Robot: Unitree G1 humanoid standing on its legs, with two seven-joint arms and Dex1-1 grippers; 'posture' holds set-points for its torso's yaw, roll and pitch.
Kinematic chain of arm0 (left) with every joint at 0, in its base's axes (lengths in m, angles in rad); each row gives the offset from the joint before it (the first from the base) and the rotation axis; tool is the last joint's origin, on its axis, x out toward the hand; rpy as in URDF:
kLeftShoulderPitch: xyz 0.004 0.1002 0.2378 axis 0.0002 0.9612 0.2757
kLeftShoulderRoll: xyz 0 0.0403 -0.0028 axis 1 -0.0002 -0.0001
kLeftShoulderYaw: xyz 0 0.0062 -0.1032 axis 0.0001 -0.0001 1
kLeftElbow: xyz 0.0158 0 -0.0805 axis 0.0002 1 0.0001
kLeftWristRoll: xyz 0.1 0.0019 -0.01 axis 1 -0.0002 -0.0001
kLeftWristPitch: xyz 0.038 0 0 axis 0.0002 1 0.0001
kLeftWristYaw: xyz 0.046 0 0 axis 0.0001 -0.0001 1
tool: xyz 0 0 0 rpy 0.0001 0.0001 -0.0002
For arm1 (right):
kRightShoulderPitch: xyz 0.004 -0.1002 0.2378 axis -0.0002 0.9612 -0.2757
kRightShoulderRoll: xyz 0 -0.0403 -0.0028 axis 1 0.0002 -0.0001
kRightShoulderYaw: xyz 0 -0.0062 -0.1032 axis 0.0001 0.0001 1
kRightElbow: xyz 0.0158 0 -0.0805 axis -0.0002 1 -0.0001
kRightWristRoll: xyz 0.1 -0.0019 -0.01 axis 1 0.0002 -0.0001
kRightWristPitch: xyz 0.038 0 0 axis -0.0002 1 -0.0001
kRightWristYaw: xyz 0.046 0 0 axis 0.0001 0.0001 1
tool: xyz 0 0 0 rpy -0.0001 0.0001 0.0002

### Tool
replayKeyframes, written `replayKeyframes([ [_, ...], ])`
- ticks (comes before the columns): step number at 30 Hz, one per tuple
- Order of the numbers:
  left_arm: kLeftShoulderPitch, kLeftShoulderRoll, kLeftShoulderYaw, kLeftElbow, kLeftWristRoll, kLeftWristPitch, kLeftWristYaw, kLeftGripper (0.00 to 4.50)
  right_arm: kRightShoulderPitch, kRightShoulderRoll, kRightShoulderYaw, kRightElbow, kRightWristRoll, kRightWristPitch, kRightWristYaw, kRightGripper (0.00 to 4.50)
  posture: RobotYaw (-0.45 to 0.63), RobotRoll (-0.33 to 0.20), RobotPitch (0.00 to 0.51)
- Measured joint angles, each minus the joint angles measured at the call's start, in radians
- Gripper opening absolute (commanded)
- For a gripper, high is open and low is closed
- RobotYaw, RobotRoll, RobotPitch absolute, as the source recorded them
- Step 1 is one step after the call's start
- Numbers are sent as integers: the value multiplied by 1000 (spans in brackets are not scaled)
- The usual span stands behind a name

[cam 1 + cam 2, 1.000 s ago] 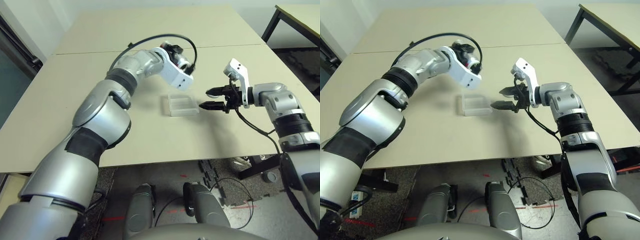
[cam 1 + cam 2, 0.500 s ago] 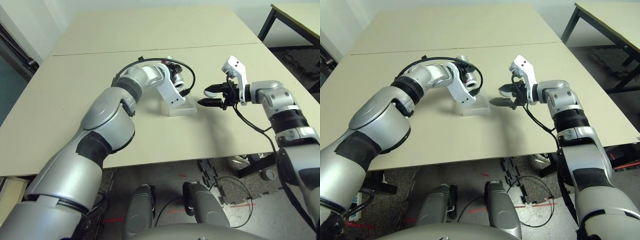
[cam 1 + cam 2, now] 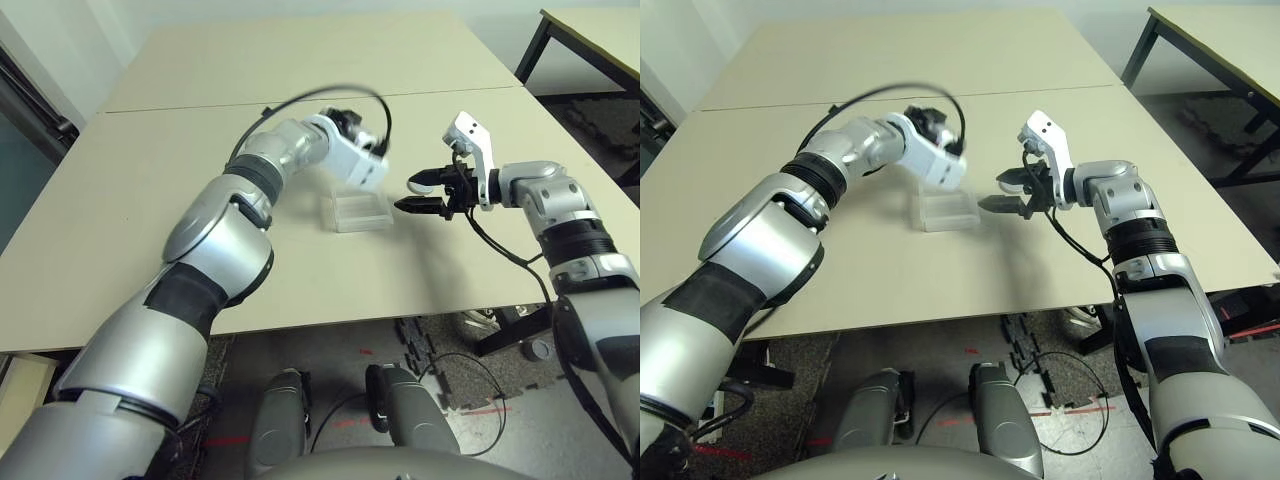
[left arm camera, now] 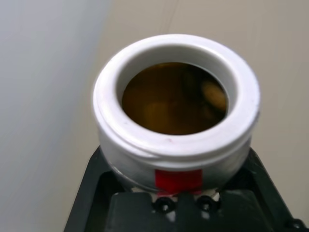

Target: Pour the medicine from the bottle into the box.

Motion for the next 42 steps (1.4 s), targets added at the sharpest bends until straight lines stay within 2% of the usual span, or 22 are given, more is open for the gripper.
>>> replayKeyframes([
  [4,89,41,224,-18,-195,104,53,2560,5,-7,0,0,0,1,9,4500,-42,0,67],
  [10,242,46,339,-18,-297,184,110,2560,7,-10,-1,-2,5,17,29,4500,-36,0,74],
  [13,255,46,385,-26,-348,204,141,2560,7,-7,-1,-3,5,18,34,4500,-36,0,76],
  [22,269,51,414,-54,-381,236,179,2560,11,-6,-1,-16,6,31,47,4500,-45,0,79],
  [27,264,54,376,-53,-358,233,172,2560,13,-6,-1,-30,7,40,57,4500,-46,0,80],
  [30,250,61,313,-50,-304,210,162,2560,13,-6,-1,-40,7,41,62,4500,-45,0,81],
  [33,196,76,195,-48,-196,144,140,2560,13,-6,-1,-39,7,41,63,4500,-39,0,80],
  [38,33,98,-152,-51,123,-93,135,2559,12,0,-1,-35,5,39,63,4500,-23,0,79],
  [42,-52,72,-460,-55,407,-270,210,2559,-1,9,1,-11,2,24,63,4500,-8,0,73],
])
